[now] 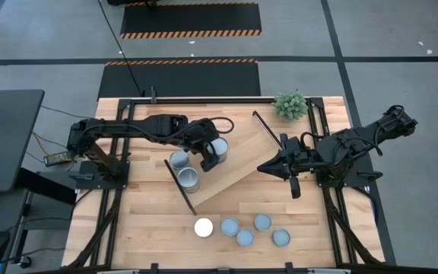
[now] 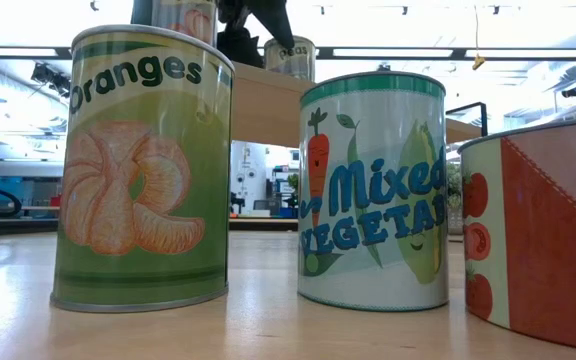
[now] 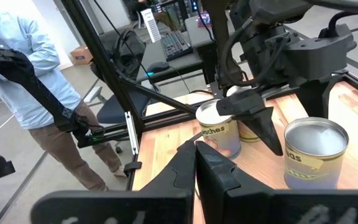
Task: Pick and place cans onto a shelf
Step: Put the canned peas on the shelf
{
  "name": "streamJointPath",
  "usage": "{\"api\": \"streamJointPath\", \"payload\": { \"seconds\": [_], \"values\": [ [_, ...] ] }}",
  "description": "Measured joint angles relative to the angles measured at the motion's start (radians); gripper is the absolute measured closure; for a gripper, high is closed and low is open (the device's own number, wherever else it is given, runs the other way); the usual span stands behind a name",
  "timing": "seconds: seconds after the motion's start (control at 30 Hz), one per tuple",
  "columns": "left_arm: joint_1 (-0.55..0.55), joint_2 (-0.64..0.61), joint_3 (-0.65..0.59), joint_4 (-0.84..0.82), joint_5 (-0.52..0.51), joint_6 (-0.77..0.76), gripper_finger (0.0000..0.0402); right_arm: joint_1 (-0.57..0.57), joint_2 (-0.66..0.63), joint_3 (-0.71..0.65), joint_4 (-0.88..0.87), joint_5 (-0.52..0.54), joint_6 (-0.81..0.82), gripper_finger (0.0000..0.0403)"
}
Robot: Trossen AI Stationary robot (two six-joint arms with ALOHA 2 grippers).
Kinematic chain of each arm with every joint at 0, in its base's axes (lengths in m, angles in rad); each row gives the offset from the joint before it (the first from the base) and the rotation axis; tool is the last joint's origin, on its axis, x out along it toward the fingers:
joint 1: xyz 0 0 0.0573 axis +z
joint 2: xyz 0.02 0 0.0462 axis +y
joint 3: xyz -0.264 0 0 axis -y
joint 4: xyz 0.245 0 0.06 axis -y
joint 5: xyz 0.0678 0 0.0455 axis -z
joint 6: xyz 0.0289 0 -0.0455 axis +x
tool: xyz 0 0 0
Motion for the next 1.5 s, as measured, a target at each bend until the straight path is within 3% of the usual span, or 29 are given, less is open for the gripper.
{"api": "streamJointPath", "payload": {
  "seconds": [0.47,0.7,0.9,1.1,1.3,1.5],
  "values": [
    [0.0,-0.049,0.002,0.077,0.001,0.155,0.0008,0.0,0.0,0.0,0.012,0.0,0.0,0.0386],
    [0.005,-0.038,0.003,0.228,0.002,0.125,0.0008,-0.001,0.0,0.0,0.033,0.0,-0.001,0.0385],
    [0.009,-0.02,0.003,0.241,-0.047,0.098,0.0012,-0.001,-0.003,0.0,0.093,-0.004,-0.028,0.0386],
    [0.021,-0.015,0.002,0.237,-0.048,0.104,0.0015,-0.003,-0.01,0.0,0.124,-0.047,-0.162,0.0386],
    [0.025,0.004,0.003,0.215,-0.09,0.199,0.0015,-0.045,-0.009,0.0,-0.012,-0.043,-0.108,0.0385],
    [0.032,0.003,0.002,0.141,-0.095,0.195,0.0015,-0.066,-0.009,0.0,-0.079,-0.072,-0.07,0.0385]
  ]
}}
